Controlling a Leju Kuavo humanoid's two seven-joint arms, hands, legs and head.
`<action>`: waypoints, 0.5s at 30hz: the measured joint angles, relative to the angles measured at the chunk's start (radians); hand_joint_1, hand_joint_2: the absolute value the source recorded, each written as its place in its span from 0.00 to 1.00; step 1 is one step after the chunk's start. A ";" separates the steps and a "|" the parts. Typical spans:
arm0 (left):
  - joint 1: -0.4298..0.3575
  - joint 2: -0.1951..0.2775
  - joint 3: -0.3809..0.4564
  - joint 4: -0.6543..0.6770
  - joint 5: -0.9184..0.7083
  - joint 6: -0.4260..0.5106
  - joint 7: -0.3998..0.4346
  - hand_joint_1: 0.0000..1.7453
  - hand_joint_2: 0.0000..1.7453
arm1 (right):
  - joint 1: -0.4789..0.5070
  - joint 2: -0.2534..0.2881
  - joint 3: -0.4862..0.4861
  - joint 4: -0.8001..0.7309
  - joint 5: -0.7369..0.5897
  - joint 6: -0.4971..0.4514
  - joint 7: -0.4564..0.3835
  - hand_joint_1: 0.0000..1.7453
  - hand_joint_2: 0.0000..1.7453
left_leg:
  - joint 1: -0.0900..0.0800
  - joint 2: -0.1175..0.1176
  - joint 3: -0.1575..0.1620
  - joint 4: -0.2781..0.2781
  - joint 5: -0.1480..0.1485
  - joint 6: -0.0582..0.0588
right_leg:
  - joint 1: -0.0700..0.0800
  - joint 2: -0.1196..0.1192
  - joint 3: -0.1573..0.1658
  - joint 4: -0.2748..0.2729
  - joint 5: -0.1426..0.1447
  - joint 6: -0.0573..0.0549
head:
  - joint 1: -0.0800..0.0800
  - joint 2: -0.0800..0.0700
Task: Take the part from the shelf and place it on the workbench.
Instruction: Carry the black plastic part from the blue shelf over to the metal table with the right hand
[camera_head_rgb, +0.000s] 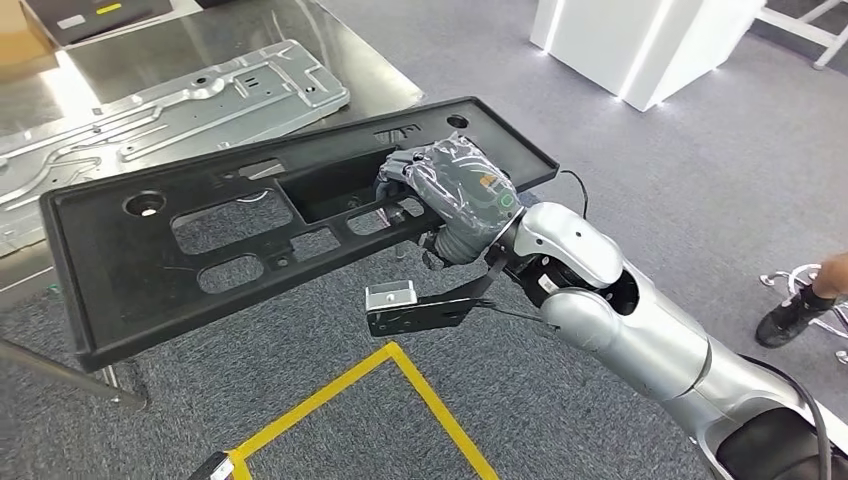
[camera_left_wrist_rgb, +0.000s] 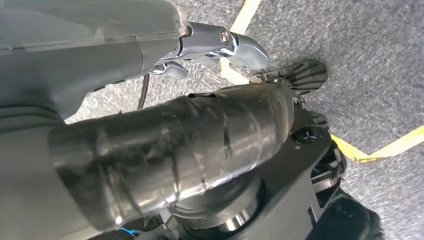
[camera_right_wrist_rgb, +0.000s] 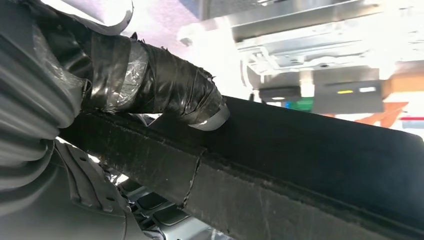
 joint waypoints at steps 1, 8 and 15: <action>-0.001 0.000 0.000 0.000 0.000 0.000 0.000 0.00 0.00 | -0.001 0.000 0.000 0.000 0.000 0.000 0.000 1.00 1.00 | 0.001 -0.013 -0.001 0.002 -0.001 -0.002 | -0.001 0.023 0.029 -0.069 0.037 -0.004 | 0.000 0.000; -0.001 -0.005 0.000 0.009 -0.002 0.008 0.004 0.00 0.00 | -0.011 0.011 0.001 0.000 0.000 0.000 0.000 1.00 1.00 | 0.007 -0.042 -0.035 0.028 -0.009 -0.037 | -0.009 0.038 0.097 -0.223 0.080 -0.026 | -0.002 0.000; -0.011 -0.006 -0.001 0.015 0.006 0.006 -0.006 0.00 0.00 | -0.014 0.018 0.007 0.005 0.000 -0.001 0.000 1.00 1.00 | 0.014 0.075 -0.130 0.220 -0.061 -0.056 | -0.006 -0.069 0.126 -0.226 0.053 -0.031 | -0.006 0.000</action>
